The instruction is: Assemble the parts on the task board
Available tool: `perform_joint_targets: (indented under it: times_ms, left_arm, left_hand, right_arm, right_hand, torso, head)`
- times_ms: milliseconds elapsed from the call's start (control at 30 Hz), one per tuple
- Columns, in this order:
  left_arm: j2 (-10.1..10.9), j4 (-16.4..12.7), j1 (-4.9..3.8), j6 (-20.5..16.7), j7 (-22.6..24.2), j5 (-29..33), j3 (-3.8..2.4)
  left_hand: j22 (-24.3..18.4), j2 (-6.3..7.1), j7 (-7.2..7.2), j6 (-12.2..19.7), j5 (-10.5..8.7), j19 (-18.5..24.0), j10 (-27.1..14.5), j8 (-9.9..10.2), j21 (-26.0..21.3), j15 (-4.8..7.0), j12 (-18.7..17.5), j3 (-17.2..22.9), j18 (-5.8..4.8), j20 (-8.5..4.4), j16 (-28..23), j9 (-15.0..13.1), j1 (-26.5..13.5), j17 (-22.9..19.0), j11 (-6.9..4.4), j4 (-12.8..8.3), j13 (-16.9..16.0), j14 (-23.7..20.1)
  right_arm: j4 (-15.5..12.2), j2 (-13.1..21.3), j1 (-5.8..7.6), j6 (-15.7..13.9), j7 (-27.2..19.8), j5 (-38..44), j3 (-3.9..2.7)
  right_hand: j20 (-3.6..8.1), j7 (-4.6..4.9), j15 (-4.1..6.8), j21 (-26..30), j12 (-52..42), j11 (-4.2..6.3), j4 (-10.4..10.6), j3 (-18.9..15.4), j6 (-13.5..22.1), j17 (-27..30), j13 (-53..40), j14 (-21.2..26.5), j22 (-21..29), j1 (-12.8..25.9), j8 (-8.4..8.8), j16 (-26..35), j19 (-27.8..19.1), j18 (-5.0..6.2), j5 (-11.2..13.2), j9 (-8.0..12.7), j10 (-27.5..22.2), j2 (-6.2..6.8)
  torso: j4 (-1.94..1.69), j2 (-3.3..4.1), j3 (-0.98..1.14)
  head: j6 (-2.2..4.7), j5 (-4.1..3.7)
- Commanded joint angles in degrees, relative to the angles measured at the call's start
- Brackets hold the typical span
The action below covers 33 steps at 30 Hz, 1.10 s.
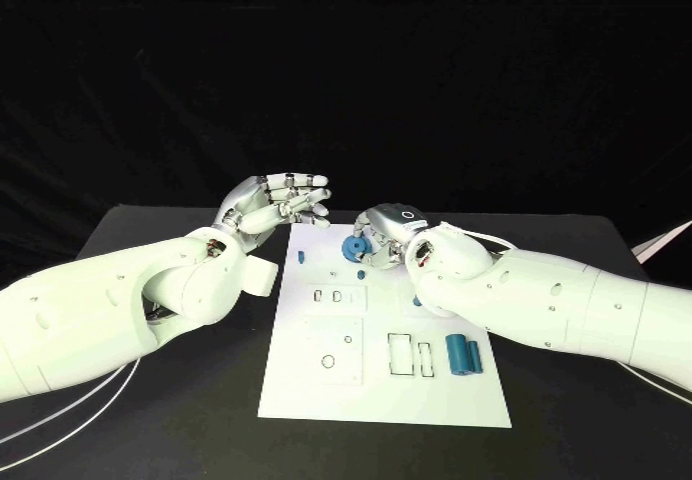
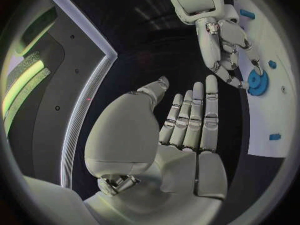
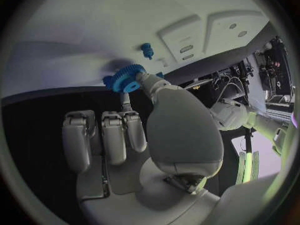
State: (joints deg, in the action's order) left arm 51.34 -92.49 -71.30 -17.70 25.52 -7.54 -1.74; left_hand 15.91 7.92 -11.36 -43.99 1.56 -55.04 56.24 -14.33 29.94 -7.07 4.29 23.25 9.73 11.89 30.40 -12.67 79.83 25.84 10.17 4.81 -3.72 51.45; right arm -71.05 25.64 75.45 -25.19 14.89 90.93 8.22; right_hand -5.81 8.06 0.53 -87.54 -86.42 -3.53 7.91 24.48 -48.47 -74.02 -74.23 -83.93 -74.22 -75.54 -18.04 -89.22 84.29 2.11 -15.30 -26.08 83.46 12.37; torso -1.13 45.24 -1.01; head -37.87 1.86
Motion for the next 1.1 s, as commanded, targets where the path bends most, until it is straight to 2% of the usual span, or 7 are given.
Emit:
perform_joint_targets:
  times_ms: [33, 267, 533, 700, 967, 1100]
  left_arm:
    - [-0.2, 0.0, -0.06, 0.2, 0.1, 0.0, -0.04]
    - [-0.3, 0.0, -0.06, 0.3, 0.1, 0.0, -0.04]
    - [-0.3, 0.1, -0.06, 0.3, 0.0, 0.0, -0.04]
    - [-0.3, 0.1, -0.06, 0.3, 0.0, -0.1, -0.04]
    - [-0.3, 0.1, -0.07, 0.3, -0.1, -0.1, -0.04]
    - [-0.2, 0.0, -0.07, 0.2, -0.1, -0.1, -0.04]
  left_hand:
    - [1.0, -0.61, -1.61, 0.8, 1.25, 0.8, -0.3, -0.4, 0.9, 0.13, -0.4, 0.6, 0.26, -0.26, 0.9, -1.0, 0.0, 1.0, 0.07, -0.7, -0.3, -0.8]
    - [1.0, -0.61, -1.61, 0.8, 1.25, 0.8, -0.3, -0.4, 0.9, 0.13, -0.4, 0.6, 0.26, -0.26, 0.9, -1.0, 0.0, 1.0, 0.07, -0.7, -0.3, -0.8]
    - [1.0, -0.61, -1.61, 0.8, 1.25, 0.8, -0.3, -0.4, 0.9, 0.13, -0.4, 0.6, 0.26, -0.26, 0.9, -1.0, 0.0, 1.0, 0.07, -0.7, -0.3, -0.8]
    - [1.0, -0.61, -1.61, 0.8, 1.25, 0.8, -0.3, -0.4, 0.9, 0.13, -0.4, 0.6, 0.26, -0.26, 0.9, -1.0, 0.0, 1.0, 0.07, -0.7, -0.3, -0.8]
    - [1.0, -0.61, -1.61, 0.8, 1.25, 0.8, -0.3, -0.4, 0.9, 0.13, -0.4, 0.6, 0.26, -0.26, 0.9, -1.0, 0.0, 1.0, 0.07, -0.7, -0.3, -0.8]
    - [1.0, -0.61, -1.61, 0.8, 1.25, 0.8, -0.3, -0.4, 0.9, 0.13, -0.4, 0.6, 0.26, -0.26, 0.9, -1.0, 0.0, 1.0, 0.07, -0.7, -0.3, -0.8]
  right_arm:
    - [0.8, -0.5, -0.18, 0.2, 0.0, 0.2, 0.0]
    - [2.5, -1.3, -0.45, 0.2, 0.0, 0.2, 0.02]
    - [4.0, -2.1, -0.53, -0.9, 0.2, 0.4, 0.03]
    - [4.2, -2.5, -0.54, -1.2, 0.0, 0.2, 0.03]
    - [3.9, -2.7, -0.55, -0.2, -0.7, -0.5, 0.03]
    - [3.9, -2.7, -0.55, 0.2, -1.0, -1.0, 0.03]
  right_hand:
    - [0.65, -0.15, 0.44, -1.4, -1.5, 0.21, -0.2, 4.8, -3.4, -16.0, -13.2, -6.1, -14.6, 1.7, -0.86, -0.8, 4.9, -1.75, -0.7, -2.0, 4.2, -0.75]
    - [0.65, -0.11, 0.43, -1.4, -1.4, 0.18, -0.3, 4.9, -3.3, -16.0, -13.0, -6.1, -14.6, 1.8, -0.72, -0.8, 4.9, -1.76, -0.6, -1.9, 4.1, -0.72]
    - [0.51, 0.33, 0.16, -1.3, -1.0, -0.16, -0.5, 5.2, -2.3, -16.0, -12.5, -6.1, -14.5, 2.7, 0.29, -0.8, 4.8, -1.71, -0.1, -1.7, 3.6, -0.32]
    - [-0.08, 1.17, -0.53, -1.2, -0.5, -0.92, -0.6, 5.1, -0.6, -16.0, -12.1, -6.1, -14.4, 4.0, 2.24, -0.8, 4.8, -1.68, 2.5, -1.2, 3.1, 0.23]
    - [-0.4, 1.31, -0.77, -1.1, -0.2, -1.14, -0.4, 4.4, -0.3, -16.0, -11.7, -6.1, -14.3, 5.2, 3.18, -0.8, 4.7, -1.66, 3.9, -1.0, 2.7, 0.87]
    - [-0.54, 1.35, -0.88, -1.1, 0.0, -1.2, 0.1, 3.1, 0.3, -16.0, -11.5, -6.1, -14.3, 6.4, 4.31, -0.8, 4.7, -1.65, 5.5, -0.9, 2.5, 1.13]
  torso:
    - [-0.02, -0.02, 0.04]
    - [-0.04, 0.02, 0.04]
    - [0.03, -0.01, 0.02]
    - [0.0, -0.04, 0.0]
    - [0.06, -0.04, 0.01]
    - [0.08, -0.04, 0.02]
  head:
    - [-0.19, 0.19]
    - [-0.33, 0.28]
    - [-0.21, 0.34]
    - [-0.19, 0.37]
    - [-0.28, 0.46]
    - [-0.28, 0.46]
